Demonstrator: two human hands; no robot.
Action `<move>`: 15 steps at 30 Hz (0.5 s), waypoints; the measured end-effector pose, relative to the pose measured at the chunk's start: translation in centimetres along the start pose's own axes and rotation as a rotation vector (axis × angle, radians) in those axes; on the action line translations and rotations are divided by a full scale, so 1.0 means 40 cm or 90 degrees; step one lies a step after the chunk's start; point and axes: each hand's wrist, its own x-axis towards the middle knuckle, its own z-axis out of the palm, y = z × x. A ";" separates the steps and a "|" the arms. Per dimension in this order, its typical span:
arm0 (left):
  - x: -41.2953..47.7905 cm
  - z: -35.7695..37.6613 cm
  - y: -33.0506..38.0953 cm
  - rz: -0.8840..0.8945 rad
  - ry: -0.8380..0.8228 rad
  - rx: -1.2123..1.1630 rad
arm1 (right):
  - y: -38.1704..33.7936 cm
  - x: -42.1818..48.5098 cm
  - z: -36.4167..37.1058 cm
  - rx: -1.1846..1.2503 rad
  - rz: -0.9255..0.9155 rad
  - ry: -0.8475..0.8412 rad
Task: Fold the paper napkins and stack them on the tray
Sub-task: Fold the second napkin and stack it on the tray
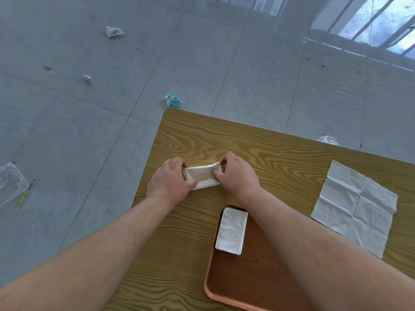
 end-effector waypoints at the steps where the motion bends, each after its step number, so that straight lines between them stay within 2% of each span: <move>1: 0.005 -0.002 0.003 0.000 -0.014 0.012 | 0.000 0.000 0.004 -0.002 -0.005 -0.009; 6: 0.014 -0.012 0.014 -0.016 -0.048 0.037 | -0.002 -0.008 0.015 0.022 -0.031 -0.023; 10: 0.006 -0.015 0.013 -0.022 -0.041 0.016 | -0.010 -0.017 0.006 0.140 -0.043 -0.037; 15: -0.009 -0.020 0.036 0.073 -0.099 -0.012 | -0.011 -0.032 -0.018 0.258 -0.059 -0.088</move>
